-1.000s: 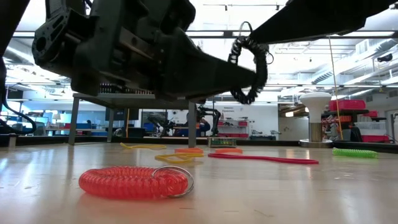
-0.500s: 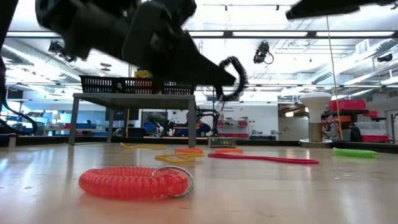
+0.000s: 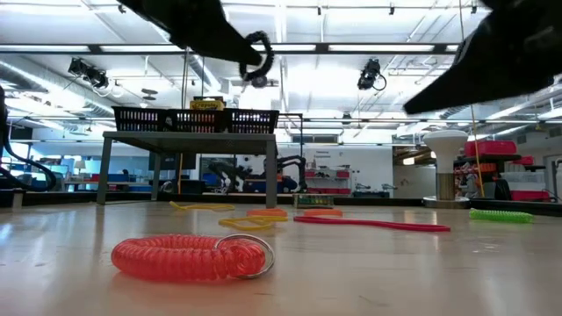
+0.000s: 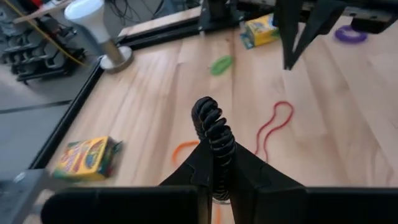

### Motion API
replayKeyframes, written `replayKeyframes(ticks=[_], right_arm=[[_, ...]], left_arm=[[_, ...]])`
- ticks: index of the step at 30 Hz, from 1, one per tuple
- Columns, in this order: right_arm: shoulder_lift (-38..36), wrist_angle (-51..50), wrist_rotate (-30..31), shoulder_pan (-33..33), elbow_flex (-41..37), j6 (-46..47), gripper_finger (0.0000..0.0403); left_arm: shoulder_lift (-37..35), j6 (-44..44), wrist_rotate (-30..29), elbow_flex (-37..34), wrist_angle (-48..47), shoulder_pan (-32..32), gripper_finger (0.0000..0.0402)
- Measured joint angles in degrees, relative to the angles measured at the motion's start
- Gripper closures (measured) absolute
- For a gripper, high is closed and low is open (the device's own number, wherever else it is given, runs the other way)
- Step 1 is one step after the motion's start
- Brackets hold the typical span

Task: Pick & Place Office Desk Supplies
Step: Put the black spiral keychain into the left black bin

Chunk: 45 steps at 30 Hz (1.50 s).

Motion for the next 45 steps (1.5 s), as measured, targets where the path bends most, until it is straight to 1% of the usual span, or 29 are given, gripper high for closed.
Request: replayKeyframes(ticks=[6,9,13,16,19,22,25,27,29,35,39,42,45], right_arm=[[0.0,21.1,-10.9,-5.0,-7.4,-10.3,0.0398],[0.0,28.0,-14.0,-6.9,-9.2,-15.1,0.0399],[0.0,29.7,-15.3,-8.4,-9.3,-17.6,0.0400],[0.0,30.2,-16.3,-9.2,-9.3,-18.2,0.0400],[0.0,30.5,-17.1,-9.9,-9.3,-18.3,0.0400],[0.0,30.6,-17.3,-10.5,-9.3,-18.2,0.0400],[0.0,30.9,-17.3,-10.8,-9.3,-18.3,0.0400],[0.0,31.2,-17.7,-11.2,-9.3,-18.3,0.0400],[0.0,31.2,-18.0,-11.6,-9.3,-18.3,0.0400],[0.0,31.2,-18.4,-12.5,-9.3,-18.3,0.0400],[0.0,31.2,-18.7,-12.5,-9.3,-18.3,0.0400],[0.0,31.2,-19.3,-12.5,-9.3,-18.3,0.0400],[0.0,31.1,-19.4,-12.5,-9.3,-18.5,0.0400]], left_arm=[[-4.0,0.3,-1.7,0.0,-4.7,2.4,0.0373],[-7.2,0.6,-4.0,-1.1,-6.6,4.3,0.0373],[-15.5,-1.0,-4.6,-6.8,-7.0,8.0,0.0373],[-23.6,-3.9,-4.8,-9.1,-10.8,10.3,0.0373],[-31.5,-5.9,-8.4,-7.6,-17.7,11.5,0.0374],[-37.2,-8.3,-12.0,-4.3,-24.7,13.6,0.0374],[-40.0,-12.6,-12.0,0.1,-34.5,18.4,0.0374],[-40.0,-16.4,-11.6,3.6,-41.6,23.2,0.0374],[-38.7,-17.9,-9.2,6.3,-45.9,28.6,0.0374],[-29.8,-12.7,1.9,12.4,-48.7,46.3,0.0374],[-23.5,-9.3,11.2,15.0,-50.9,57.7,0.0374],[-20.6,-7.6,15.8,15.5,-51.3,64.3,0.0374],[-18.5,-5.9,20.2,15.6,-53.1,68.9,0.0374]])
